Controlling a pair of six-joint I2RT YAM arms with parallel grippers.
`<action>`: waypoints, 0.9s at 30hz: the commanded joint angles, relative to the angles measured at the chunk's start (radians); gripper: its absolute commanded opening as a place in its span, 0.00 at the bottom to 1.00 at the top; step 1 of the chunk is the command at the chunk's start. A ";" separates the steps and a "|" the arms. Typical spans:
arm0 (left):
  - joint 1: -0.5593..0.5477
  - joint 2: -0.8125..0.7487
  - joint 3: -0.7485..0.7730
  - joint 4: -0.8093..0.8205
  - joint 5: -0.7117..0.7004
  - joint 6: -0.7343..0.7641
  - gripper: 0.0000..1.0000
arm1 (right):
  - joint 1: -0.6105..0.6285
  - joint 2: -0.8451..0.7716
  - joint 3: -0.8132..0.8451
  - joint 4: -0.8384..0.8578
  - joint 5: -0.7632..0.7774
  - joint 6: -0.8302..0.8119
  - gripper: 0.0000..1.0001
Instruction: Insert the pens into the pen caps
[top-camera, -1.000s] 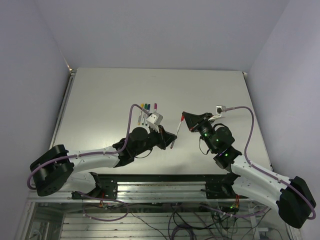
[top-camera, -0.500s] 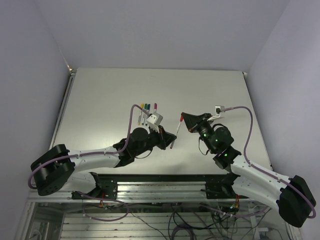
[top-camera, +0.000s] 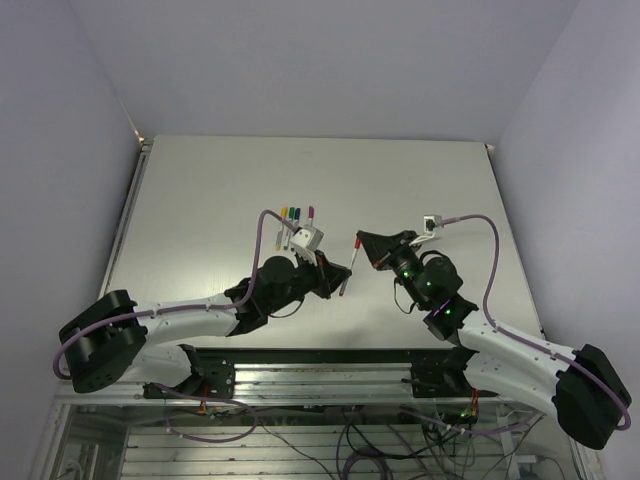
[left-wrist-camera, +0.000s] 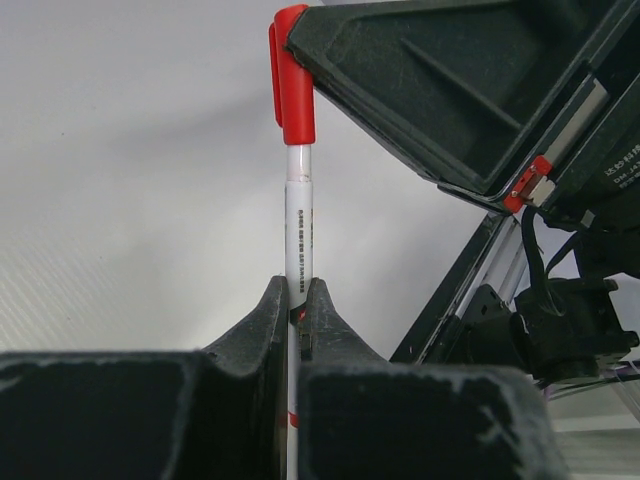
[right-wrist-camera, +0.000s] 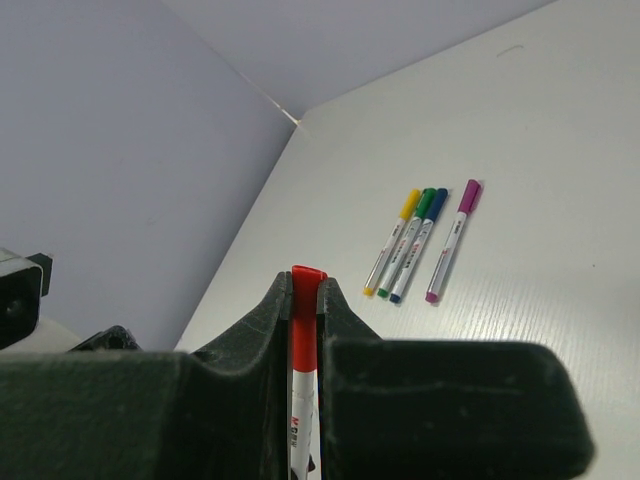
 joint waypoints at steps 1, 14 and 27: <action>0.000 0.003 -0.007 0.098 -0.036 0.000 0.07 | 0.017 0.016 -0.028 0.014 -0.033 0.019 0.00; 0.004 0.015 0.065 0.088 -0.128 0.059 0.07 | 0.073 0.083 0.031 -0.160 -0.064 -0.016 0.00; 0.063 0.019 0.126 0.077 -0.193 0.098 0.07 | 0.159 0.166 0.085 -0.305 -0.010 -0.037 0.00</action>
